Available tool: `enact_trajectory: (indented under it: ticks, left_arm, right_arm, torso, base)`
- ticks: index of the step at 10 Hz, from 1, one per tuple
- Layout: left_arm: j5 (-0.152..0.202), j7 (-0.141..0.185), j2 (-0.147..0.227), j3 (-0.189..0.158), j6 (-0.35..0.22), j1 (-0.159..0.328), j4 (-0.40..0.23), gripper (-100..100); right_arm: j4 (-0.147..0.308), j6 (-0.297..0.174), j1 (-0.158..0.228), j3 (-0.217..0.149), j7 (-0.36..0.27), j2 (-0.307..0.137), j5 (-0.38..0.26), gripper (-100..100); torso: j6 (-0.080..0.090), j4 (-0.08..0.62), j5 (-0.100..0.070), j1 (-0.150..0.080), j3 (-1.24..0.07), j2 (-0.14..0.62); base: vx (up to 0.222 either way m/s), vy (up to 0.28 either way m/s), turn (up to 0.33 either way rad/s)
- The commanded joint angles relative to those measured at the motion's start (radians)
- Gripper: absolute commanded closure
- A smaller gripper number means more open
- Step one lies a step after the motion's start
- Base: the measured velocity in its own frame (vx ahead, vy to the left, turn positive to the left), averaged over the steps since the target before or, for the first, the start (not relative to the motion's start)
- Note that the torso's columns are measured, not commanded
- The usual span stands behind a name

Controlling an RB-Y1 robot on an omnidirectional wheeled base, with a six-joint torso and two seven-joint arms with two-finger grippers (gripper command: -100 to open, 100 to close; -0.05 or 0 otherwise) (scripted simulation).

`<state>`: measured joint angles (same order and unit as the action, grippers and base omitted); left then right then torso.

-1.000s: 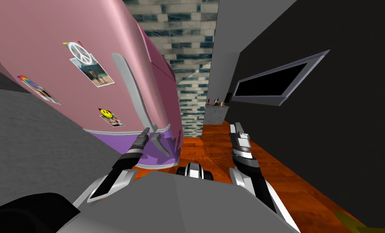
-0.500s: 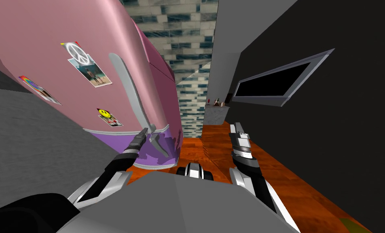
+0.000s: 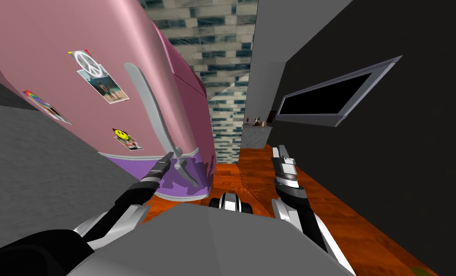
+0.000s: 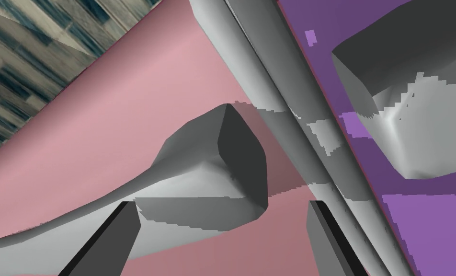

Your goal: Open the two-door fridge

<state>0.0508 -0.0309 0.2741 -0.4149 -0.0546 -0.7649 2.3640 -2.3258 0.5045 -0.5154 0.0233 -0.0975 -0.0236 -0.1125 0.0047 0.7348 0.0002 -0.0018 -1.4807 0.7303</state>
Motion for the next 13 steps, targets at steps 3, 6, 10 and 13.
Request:
enact_trajectory:
  ticks: [3,6,10,13]
  left_arm:
    - [0.012,0.006,0.038,-0.023,-0.110,-0.042,0.068,-100]
    - [0.019,0.009,0.057,-0.037,-0.165,-0.066,0.105,-100]
    - [0.021,0.012,0.052,-0.041,-0.166,-0.072,0.117,100]
    - [0.042,0.017,0.090,-0.033,-0.122,-0.103,0.117,100]
  right_arm:
    - [0.000,0.000,0.000,0.000,0.000,0.000,0.000,0]
    - [0.000,0.000,0.000,0.000,0.000,0.000,0.000,0]
    - [0.000,0.000,0.000,0.000,0.000,0.000,0.000,0]
    - [0.000,0.000,0.001,0.000,0.000,0.000,0.000,0]
  torso:
    - [0.001,0.000,-0.001,-0.001,0.000,0.000]
    - [0.000,0.001,-0.001,0.001,0.001,0.001]
    - [-0.005,0.003,0.001,0.004,0.004,0.007]
    - [-0.006,0.009,-0.001,0.009,0.012,0.020]
  base:
    - [0.027,-0.051,0.013]
    - [0.025,-0.035,0.006]
    - [0.048,0.012,-0.001]
    - [-0.201,0.117,-0.119]
